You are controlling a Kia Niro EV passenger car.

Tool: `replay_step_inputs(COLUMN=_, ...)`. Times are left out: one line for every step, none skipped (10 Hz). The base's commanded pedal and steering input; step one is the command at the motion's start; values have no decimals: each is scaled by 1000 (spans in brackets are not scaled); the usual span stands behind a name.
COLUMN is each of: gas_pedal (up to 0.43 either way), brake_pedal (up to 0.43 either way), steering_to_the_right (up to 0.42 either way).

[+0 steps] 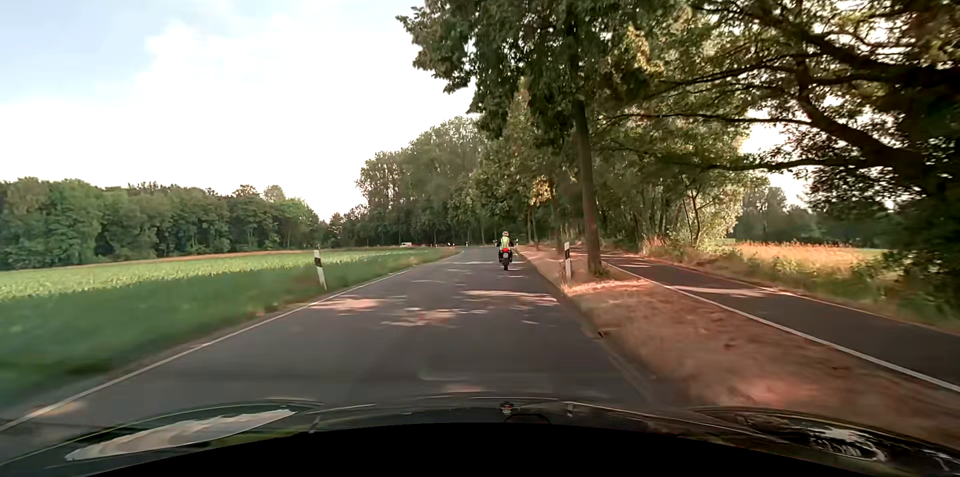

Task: Follow the waypoints while adhering to traffic rules and regulations

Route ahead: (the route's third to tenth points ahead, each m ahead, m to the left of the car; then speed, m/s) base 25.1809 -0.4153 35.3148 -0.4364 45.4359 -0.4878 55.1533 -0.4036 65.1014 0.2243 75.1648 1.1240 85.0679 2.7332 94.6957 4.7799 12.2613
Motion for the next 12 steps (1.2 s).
replay_step_inputs(gas_pedal=0, brake_pedal=0, steering_to_the_right=5)
replay_step_inputs(gas_pedal=0, brake_pedal=0, steering_to_the_right=5)
replay_step_inputs(gas_pedal=0, brake_pedal=0, steering_to_the_right=4)
replay_step_inputs(gas_pedal=0, brake_pedal=0, steering_to_the_right=4)
replay_step_inputs(gas_pedal=0, brake_pedal=0, steering_to_the_right=4)
replay_step_inputs(gas_pedal=0, brake_pedal=0, steering_to_the_right=4)
replay_step_inputs(gas_pedal=0, brake_pedal=0, steering_to_the_right=4)
replay_step_inputs(gas_pedal=0, brake_pedal=0, steering_to_the_right=4)
replay_step_inputs(gas_pedal=0, brake_pedal=0, steering_to_the_right=4)
replay_step_inputs(gas_pedal=0, brake_pedal=0, steering_to_the_right=4)
replay_step_inputs(gas_pedal=0, brake_pedal=0, steering_to_the_right=4)
replay_step_inputs(gas_pedal=0, brake_pedal=0, steering_to_the_right=4)
